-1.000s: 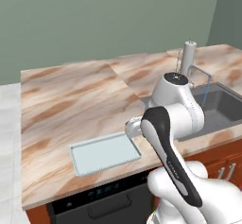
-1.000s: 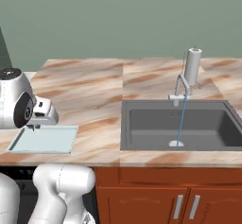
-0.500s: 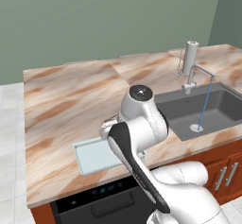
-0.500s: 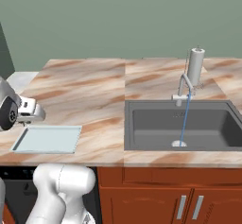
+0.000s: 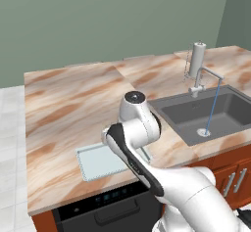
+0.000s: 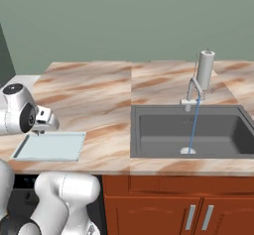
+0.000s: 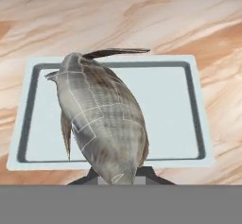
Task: Take the fish out of the fridge, briefly rinse it in the sink, and place it on the tray next to the sink.
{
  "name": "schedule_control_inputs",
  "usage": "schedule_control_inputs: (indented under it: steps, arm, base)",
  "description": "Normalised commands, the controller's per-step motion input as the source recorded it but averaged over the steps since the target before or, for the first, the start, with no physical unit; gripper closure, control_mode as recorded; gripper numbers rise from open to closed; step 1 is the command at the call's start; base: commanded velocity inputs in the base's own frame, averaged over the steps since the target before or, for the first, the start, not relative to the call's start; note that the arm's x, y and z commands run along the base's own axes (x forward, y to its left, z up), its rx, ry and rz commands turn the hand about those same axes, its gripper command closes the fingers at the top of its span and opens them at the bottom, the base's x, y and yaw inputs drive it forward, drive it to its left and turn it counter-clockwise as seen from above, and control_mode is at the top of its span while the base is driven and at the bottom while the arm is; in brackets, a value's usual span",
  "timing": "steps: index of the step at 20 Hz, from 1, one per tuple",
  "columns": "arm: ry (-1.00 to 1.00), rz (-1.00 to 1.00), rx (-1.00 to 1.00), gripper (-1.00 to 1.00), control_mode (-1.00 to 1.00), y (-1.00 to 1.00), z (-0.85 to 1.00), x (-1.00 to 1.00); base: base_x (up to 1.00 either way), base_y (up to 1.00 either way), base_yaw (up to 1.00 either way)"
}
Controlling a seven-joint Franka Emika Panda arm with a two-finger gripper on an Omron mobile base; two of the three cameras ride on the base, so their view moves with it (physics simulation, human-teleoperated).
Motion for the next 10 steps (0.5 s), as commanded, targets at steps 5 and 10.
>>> schedule_control_inputs:
  steps: [5,10]
  arm:
    - [0.05,-0.01,0.0,1.0,-1.0,0.0,-0.72,0.22]
    - [0.0,-0.03,0.0,1.0,-1.0,0.0,-0.46,0.48]
  base:
    - [0.0,0.0,0.0]
    - [0.0,0.0,0.0]
